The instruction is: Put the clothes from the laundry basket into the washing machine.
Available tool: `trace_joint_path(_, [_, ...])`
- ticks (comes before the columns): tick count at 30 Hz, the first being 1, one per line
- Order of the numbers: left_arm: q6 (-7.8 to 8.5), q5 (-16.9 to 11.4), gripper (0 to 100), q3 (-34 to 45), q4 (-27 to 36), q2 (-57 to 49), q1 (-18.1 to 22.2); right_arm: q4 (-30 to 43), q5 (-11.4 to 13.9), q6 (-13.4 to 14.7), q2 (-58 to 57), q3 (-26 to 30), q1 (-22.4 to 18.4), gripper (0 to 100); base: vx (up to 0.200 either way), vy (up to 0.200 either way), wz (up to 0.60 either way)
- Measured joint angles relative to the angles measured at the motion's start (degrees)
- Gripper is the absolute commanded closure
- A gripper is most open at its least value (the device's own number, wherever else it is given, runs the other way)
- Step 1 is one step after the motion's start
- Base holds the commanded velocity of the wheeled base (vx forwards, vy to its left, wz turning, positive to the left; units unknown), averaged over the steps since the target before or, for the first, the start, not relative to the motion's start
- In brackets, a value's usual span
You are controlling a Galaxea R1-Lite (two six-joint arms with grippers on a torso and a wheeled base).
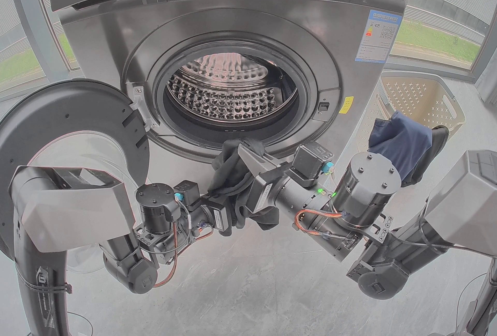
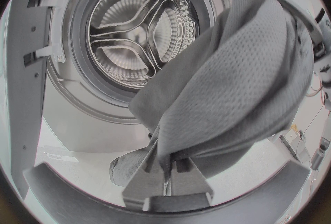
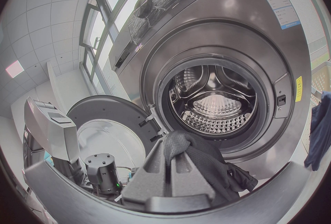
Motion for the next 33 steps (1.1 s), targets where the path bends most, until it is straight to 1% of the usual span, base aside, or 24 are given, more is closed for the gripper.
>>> trace_joint_path(4, [-0.11, -0.5, 100, 2.4, 0.0, -3.8, 0.1, 0.2, 0.0, 0.0, 0.0, 0.2, -0.4, 100, 0.0, 0.0, 0.0])
trace_joint_path(6, [-0.16, -1.5, 100, 4.6, 0.0, -6.8, 0.1, 0.2, 0.0, 0.1, 0.1, 0.3, -0.8, 100, 0.0, 0.0, 0.0])
trace_joint_path(10, [-0.57, -4.4, 100, 10.5, 0.0, -14.4, 0.2, 0.3, 0.0, 0.1, 0.3, 0.8, -1.5, 100, 0.0, 0.0, 0.0])
trace_joint_path(13, [-1.61, -6.7, 100, 14.3, 0.0, -20.0, 0.5, 0.4, 0.1, 0.2, 0.7, 1.2, -2.0, 100, 0.0, 0.0, 0.0])
trace_joint_path(16, [-3.23, -8.5, 100, 17.0, 0.0, -24.3, 0.8, 0.5, 0.1, 0.1, 1.2, 1.5, -2.6, 100, 0.0, 0.0, 0.0])
trace_joint_path(23, [-3.56, -9.3, 100, 18.5, 0.0, -28.5, 1.5, 0.5, 0.1, 0.0, 2.6, 1.5, -3.9, 100, 0.0, 0.0, 0.0])
trace_joint_path(24, [-3.55, -9.4, 100, 18.4, 0.0, -28.8, 1.8, 0.5, 0.1, 0.0, 2.9, 1.5, -3.9, 0, 0.0, 0.0, 0.0])
trace_joint_path(29, [-3.56, -9.8, 100, 17.6, 0.1, -29.5, 3.4, 0.4, 0.1, 0.0, 3.9, 1.5, -4.1, 0, 0.0, 0.0, 0.0])
trace_joint_path(33, [-3.63, -9.4, 100, 15.6, 0.1, -29.9, 4.0, 0.5, 0.1, -0.1, 4.4, 2.0, -4.1, 0, 0.0, 0.0, 0.0])
